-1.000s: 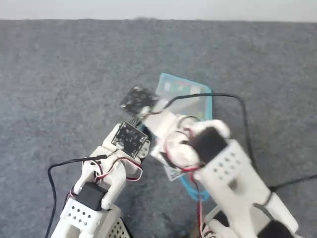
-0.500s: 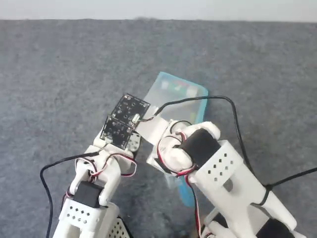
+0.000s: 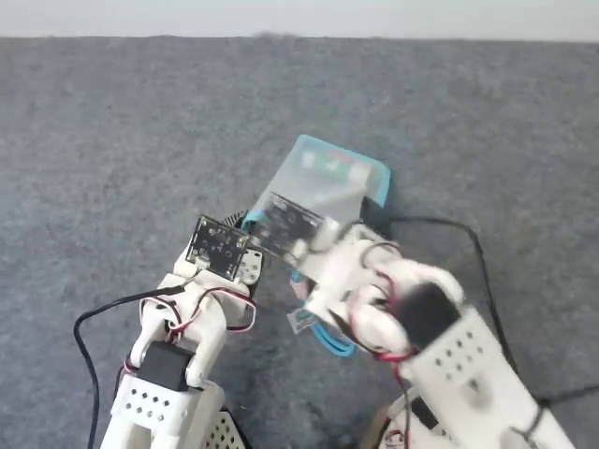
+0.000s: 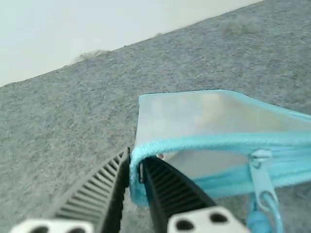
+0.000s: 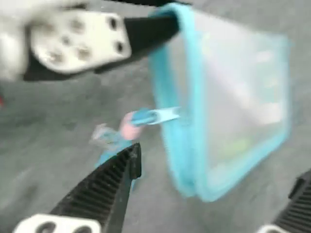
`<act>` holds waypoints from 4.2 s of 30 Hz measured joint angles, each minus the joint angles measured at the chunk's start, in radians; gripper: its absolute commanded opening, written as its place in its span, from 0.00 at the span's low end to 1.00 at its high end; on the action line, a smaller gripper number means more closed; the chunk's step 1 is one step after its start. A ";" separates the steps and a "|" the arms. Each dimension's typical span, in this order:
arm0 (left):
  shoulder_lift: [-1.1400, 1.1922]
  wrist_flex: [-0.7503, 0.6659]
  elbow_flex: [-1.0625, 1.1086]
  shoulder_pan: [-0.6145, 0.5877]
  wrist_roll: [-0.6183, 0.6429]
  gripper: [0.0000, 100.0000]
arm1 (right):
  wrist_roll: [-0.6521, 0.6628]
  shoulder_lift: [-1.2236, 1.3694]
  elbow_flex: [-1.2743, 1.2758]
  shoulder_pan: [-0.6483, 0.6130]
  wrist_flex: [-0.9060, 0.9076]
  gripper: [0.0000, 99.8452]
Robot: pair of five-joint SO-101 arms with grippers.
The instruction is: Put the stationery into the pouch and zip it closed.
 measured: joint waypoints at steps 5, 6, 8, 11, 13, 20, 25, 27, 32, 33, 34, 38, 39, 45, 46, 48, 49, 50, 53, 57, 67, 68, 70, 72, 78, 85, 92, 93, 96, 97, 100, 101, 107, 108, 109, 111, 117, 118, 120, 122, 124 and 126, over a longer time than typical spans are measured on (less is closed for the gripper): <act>0.000 0.000 0.000 0.000 0.000 0.01 | 0.147 -0.199 0.299 0.081 -0.193 0.36; 0.000 0.000 0.000 0.000 0.000 0.01 | 0.158 -0.213 0.327 0.089 -0.206 0.36; 0.000 0.000 0.000 0.000 0.000 0.01 | 0.163 -0.219 0.341 0.098 -0.219 0.36; 0.000 0.000 0.000 0.000 0.000 0.01 | 0.169 -0.221 0.341 0.100 -0.256 0.36; 0.000 0.000 0.000 0.000 0.000 0.01 | 0.170 -0.219 0.341 0.114 -0.288 0.36; 0.000 0.012 0.000 0.000 0.000 0.01 | 0.201 -0.068 0.341 0.123 -0.414 0.35; 0.000 0.012 0.000 0.000 0.000 0.01 | 0.199 0.046 0.341 0.123 -0.468 0.16; 0.000 0.012 0.000 0.000 0.000 0.01 | 0.199 0.055 0.336 0.123 -0.468 0.06; 0.000 0.012 0.000 -0.005 0.000 0.01 | 0.167 0.057 0.275 0.130 -0.468 0.01; -0.002 0.012 -0.002 -0.006 0.000 0.02 | 0.164 0.057 0.264 0.130 -0.468 0.01; -0.005 0.012 -0.003 -0.008 0.000 0.04 | 0.160 0.061 0.252 0.130 -0.466 0.01; -0.006 0.012 -0.011 -0.008 0.008 0.18 | 0.158 0.069 0.226 0.160 -0.451 0.01; -0.009 0.012 -0.011 -0.008 0.009 0.20 | 0.158 0.069 0.219 0.169 -0.451 0.01; -0.038 0.143 -0.114 -0.009 0.012 0.23 | 0.143 0.084 0.184 0.221 -0.451 0.01; -0.061 0.172 -0.127 -0.009 0.012 0.23 | 0.132 0.100 0.170 0.227 -0.451 0.01; -0.120 0.218 -0.137 -0.023 0.009 0.23 | 0.117 0.137 0.140 0.230 -0.451 0.01; -0.155 0.241 -0.137 -0.040 0.006 0.23 | 0.109 0.153 0.121 0.233 -0.451 0.01; -0.195 0.265 -0.137 -0.055 0.006 0.23 | 0.097 0.173 0.106 0.236 -0.451 0.01; -0.299 0.333 -0.144 -0.095 -0.020 0.23 | 0.049 0.227 0.046 0.236 -0.443 0.01; -0.295 0.341 -0.146 -0.074 -0.034 0.23 | 0.008 0.259 -0.061 0.238 -0.336 0.01; -0.189 0.244 -0.101 0.075 -0.025 0.30 | -0.006 0.261 -0.135 0.127 -0.155 0.01; -0.176 0.238 -0.101 0.075 -0.017 0.30 | -0.006 0.261 -0.135 0.126 -0.150 0.01; -0.158 0.226 -0.101 0.081 -0.012 0.30 | -0.006 0.261 -0.135 0.121 -0.150 0.01; -0.152 0.216 -0.101 0.083 -0.012 0.30 | -0.008 0.259 -0.135 0.121 -0.150 0.01; -0.104 0.192 -0.100 0.081 -0.006 0.14 | -0.011 0.180 -0.135 0.077 -0.058 0.06; -0.100 0.187 -0.100 0.083 -0.006 0.01 | -0.043 0.104 -0.135 0.055 -0.021 0.15; -0.100 0.176 -0.094 0.083 -0.006 0.01 | -0.058 0.089 -0.135 0.046 -0.020 0.11; -0.101 0.176 -0.086 0.083 -0.006 0.01 | -0.058 0.089 -0.135 0.046 -0.020 0.05; -0.100 0.176 -0.083 0.084 -0.006 0.01 | -0.058 0.089 -0.135 0.046 -0.020 0.01; -0.100 0.176 -0.083 0.084 -0.006 0.01 | -0.058 0.089 -0.135 0.051 -0.020 0.00; -0.100 0.176 -0.083 0.084 -0.006 0.01 | -0.046 0.089 -0.135 0.052 -0.020 0.01; -0.100 0.176 -0.083 0.081 -0.006 0.01 | -0.031 0.089 -0.133 0.052 -0.021 0.01; -0.100 0.167 -0.081 -0.025 -0.023 0.01 | -0.006 0.026 -0.025 0.046 -0.095 0.01; -0.098 0.157 -0.081 -0.043 -0.031 0.01 | -0.005 0.020 -0.023 0.046 -0.097 0.01; -0.098 0.150 -0.081 -0.061 -0.037 0.01 | -0.005 0.020 -0.021 0.046 -0.097 0.01; -0.098 0.147 -0.081 -0.100 -0.037 0.01 | -0.003 0.018 -0.017 0.046 -0.097 0.01; -0.098 0.147 -0.081 -0.175 -0.043 0.01 | 0.009 0.017 -0.017 0.075 -0.097 0.01; -0.098 0.147 -0.081 -0.187 -0.043 0.01 | 0.009 0.017 -0.017 0.081 -0.097 0.01; -0.098 0.140 -0.081 -0.209 -0.043 0.01 | 0.015 0.015 -0.017 0.086 -0.097 0.01; -0.098 0.117 -0.081 -0.238 -0.043 0.01 | 0.015 0.015 -0.017 0.094 -0.097 0.01; -0.094 0.100 -0.081 -0.275 -0.043 0.01 | 0.023 0.009 -0.012 0.101 -0.097 0.01; -0.092 0.092 -0.081 -0.308 -0.043 0.01 | 0.037 -0.005 0.005 0.115 -0.097 0.01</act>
